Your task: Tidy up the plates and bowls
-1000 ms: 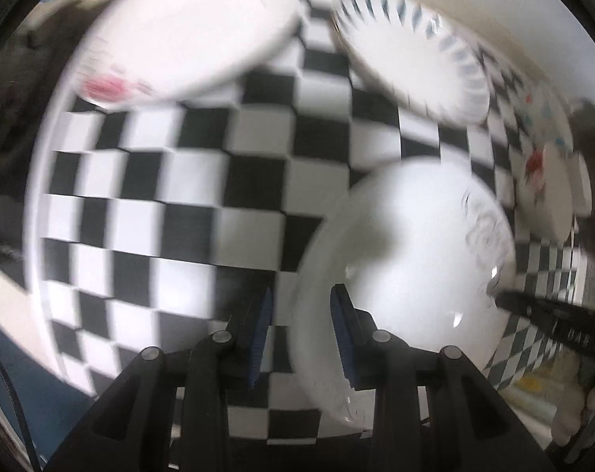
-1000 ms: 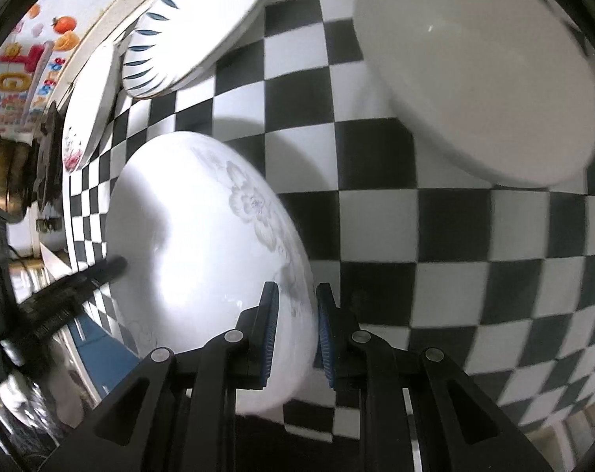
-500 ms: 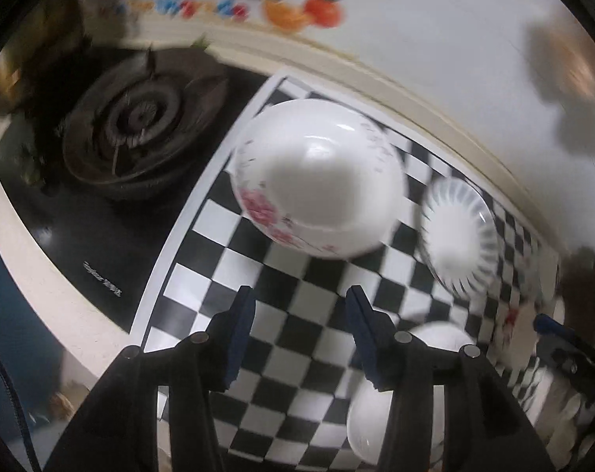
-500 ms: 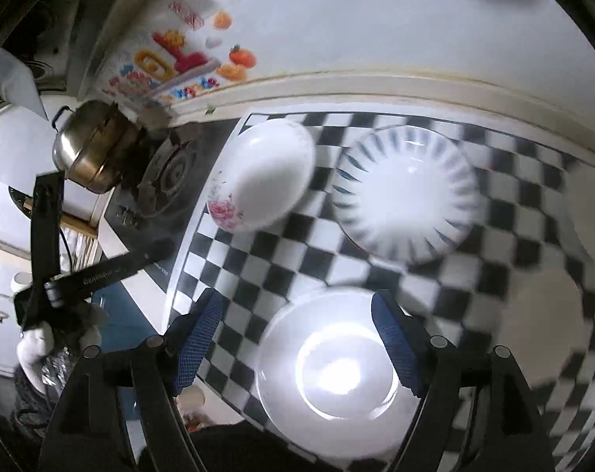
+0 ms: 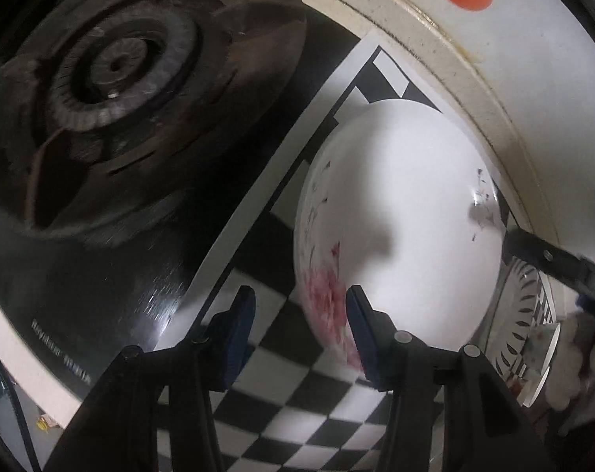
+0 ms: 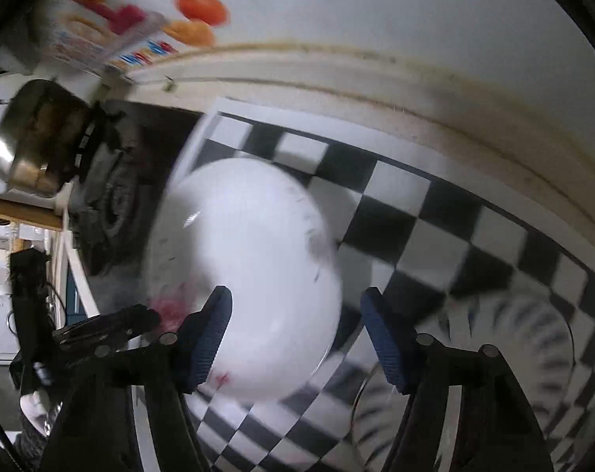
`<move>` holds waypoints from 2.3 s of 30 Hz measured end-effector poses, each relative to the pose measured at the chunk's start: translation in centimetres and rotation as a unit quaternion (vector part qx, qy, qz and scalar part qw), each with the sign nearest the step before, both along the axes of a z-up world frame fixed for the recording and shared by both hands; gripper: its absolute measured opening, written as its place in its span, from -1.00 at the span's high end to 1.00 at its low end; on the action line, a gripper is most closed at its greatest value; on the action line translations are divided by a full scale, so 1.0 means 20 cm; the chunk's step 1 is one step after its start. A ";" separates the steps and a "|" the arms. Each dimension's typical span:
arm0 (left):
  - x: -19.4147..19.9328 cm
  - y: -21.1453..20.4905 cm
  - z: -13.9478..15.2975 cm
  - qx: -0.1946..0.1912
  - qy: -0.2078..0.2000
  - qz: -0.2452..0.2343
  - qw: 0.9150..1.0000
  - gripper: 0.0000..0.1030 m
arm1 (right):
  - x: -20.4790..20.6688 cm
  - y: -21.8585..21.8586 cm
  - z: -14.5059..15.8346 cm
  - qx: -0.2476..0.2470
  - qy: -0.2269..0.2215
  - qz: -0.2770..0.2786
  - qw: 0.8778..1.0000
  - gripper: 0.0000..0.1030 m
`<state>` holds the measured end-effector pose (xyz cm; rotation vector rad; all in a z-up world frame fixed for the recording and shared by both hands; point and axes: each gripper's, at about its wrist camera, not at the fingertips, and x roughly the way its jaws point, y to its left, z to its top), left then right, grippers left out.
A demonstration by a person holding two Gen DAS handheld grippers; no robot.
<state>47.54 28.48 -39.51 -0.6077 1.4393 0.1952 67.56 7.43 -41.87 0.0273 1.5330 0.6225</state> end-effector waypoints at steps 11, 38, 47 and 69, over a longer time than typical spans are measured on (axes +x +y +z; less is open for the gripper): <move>0.14 -0.10 -0.09 0.004 0.006 -0.030 1.000 0.49 | 0.16 0.10 -0.26 -0.007 0.063 0.024 0.998 0.56; 0.05 -0.30 0.32 0.043 -0.069 -0.101 0.992 0.48 | -0.15 -0.22 0.13 0.038 0.011 -0.007 0.999 0.70; -0.16 -0.47 0.50 0.037 -0.089 -0.146 0.985 0.48 | -0.44 -0.50 0.35 0.052 -0.014 -0.042 0.998 0.70; -0.47 -1.06 0.38 0.020 -0.051 -0.287 0.956 0.48 | -1.22 -1.20 0.27 0.044 -0.003 -0.158 0.986 0.70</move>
